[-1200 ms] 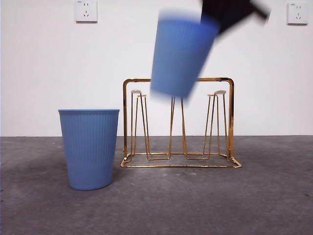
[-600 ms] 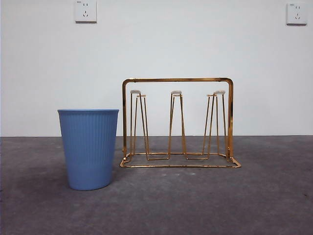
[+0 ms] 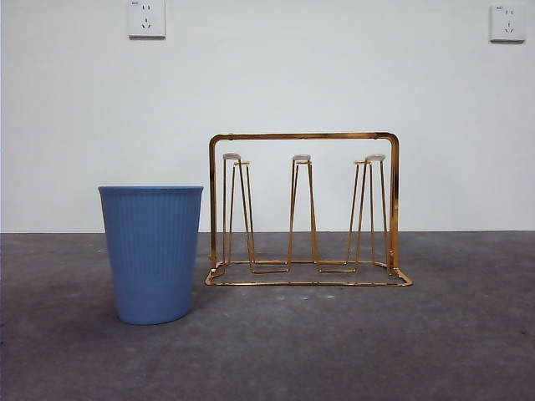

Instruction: Pick up cup 1,put cup 1 in the cup rack,pick up cup 2,put cup 2 in the cup rack

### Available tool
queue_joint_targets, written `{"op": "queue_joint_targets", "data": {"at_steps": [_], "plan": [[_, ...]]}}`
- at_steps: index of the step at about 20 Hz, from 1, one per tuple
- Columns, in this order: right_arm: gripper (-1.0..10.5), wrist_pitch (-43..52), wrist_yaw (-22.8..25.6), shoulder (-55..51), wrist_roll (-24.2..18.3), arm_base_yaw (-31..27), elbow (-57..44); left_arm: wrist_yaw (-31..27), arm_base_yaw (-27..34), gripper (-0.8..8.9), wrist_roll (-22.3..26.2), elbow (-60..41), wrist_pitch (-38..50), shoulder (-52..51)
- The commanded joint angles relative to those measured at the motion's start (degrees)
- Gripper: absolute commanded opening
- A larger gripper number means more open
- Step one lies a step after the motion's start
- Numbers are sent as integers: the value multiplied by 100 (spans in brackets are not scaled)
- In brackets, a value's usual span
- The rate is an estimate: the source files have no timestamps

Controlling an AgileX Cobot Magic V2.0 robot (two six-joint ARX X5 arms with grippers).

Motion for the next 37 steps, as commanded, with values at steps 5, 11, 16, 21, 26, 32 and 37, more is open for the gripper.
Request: {"op": "queue_joint_targets", "data": {"at_steps": [5,11,16,21,26,32,37], "plan": [[-17,376,-345,463,-7,11,-35,-129,-20,557,-42,31,221,15],[-17,289,-461,595,-13,11,-37,-299,22,557,-22,31,282,15],[-17,278,-520,704,-15,11,-37,-358,33,557,2,57,278,15],[-17,286,-603,813,-13,11,-37,-385,33,544,20,61,280,15],[-17,210,-586,820,-15,11,-37,-426,33,241,42,61,275,15],[-16,79,-590,887,-26,11,-37,-417,31,151,136,63,264,15],[-12,-166,-588,894,-35,9,-37,-378,31,-8,243,61,-15,15]]}}
